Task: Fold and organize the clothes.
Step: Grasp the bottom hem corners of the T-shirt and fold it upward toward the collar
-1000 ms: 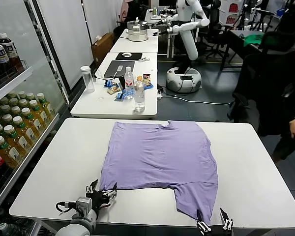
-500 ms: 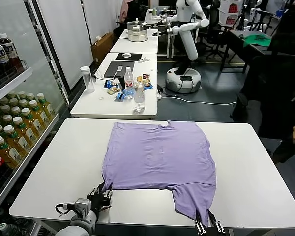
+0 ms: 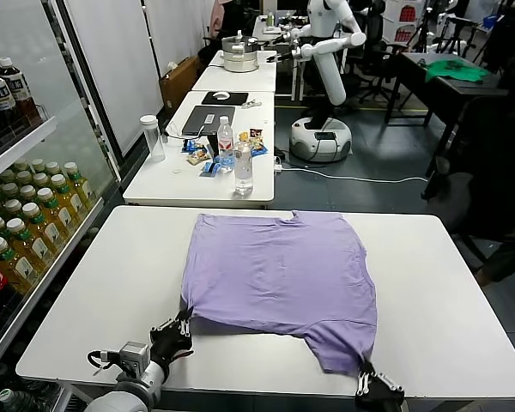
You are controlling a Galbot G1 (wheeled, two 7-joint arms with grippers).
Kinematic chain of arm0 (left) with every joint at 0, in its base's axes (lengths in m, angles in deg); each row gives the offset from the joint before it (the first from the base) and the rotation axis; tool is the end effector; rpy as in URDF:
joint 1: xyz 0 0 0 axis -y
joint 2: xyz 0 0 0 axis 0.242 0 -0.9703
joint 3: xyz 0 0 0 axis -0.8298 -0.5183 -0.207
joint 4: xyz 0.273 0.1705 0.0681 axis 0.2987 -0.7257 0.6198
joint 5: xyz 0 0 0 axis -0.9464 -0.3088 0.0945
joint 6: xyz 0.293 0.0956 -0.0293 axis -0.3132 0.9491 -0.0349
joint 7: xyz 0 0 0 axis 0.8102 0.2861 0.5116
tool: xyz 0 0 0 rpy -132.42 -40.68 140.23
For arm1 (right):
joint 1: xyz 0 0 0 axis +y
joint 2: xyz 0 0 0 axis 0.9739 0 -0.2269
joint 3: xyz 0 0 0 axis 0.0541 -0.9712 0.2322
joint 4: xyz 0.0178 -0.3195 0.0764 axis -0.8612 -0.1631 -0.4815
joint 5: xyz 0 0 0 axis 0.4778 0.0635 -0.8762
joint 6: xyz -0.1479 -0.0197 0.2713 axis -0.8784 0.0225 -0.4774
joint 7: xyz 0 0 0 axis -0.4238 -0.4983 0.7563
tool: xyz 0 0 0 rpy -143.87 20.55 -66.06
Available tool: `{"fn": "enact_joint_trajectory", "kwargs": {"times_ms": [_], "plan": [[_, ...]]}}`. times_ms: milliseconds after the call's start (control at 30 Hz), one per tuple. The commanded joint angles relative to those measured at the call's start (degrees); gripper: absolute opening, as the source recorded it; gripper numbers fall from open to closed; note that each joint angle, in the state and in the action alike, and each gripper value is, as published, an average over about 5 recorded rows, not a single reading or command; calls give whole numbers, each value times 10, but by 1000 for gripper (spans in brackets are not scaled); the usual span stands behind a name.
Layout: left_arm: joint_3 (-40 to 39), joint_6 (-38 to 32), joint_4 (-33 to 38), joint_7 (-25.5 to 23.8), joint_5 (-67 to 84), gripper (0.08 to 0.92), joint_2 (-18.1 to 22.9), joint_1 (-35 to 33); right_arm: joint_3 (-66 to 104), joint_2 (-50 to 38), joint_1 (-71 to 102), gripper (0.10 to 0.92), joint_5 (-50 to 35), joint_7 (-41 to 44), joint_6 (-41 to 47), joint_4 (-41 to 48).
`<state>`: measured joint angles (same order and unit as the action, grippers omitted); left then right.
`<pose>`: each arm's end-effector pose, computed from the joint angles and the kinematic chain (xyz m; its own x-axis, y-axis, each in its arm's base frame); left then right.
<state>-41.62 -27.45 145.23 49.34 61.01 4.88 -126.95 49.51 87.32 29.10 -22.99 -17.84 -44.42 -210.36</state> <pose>0.1721 0.0320 -0.2499 -0.9018 0.1921 0.3871 0.2047 0.9788 -0.0089 0.0933 -0.0421 -0.2271 -0.9521 -0.0241 0.3048 -0.0468 0.9966 -0.0675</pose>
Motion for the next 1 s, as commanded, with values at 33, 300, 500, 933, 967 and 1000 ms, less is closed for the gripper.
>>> {"fn": "enact_joint_trajectory", "kwargs": {"times_ms": [33,300,500,933,967,1000], "plan": [[-3,-19,-18,-9,20,97,-33,51,35,-26,-70,125,-35,2,0,7],[-27,-13,-91,-13,24,97,-44,133,-5,-58,-230,125,-56,-7,24,116],[-47,2,-139,-14,16,97,-48,178,-47,-76,-312,125,-60,-8,34,176],[-84,13,-210,-16,-4,97,-42,244,-86,-89,-394,125,-45,-2,55,256],[-87,13,-215,-16,-7,97,-41,249,-88,-90,-398,125,-43,0,58,260],[-90,14,-219,-16,-10,97,-39,253,-89,-92,-403,125,-41,1,61,264]]}}
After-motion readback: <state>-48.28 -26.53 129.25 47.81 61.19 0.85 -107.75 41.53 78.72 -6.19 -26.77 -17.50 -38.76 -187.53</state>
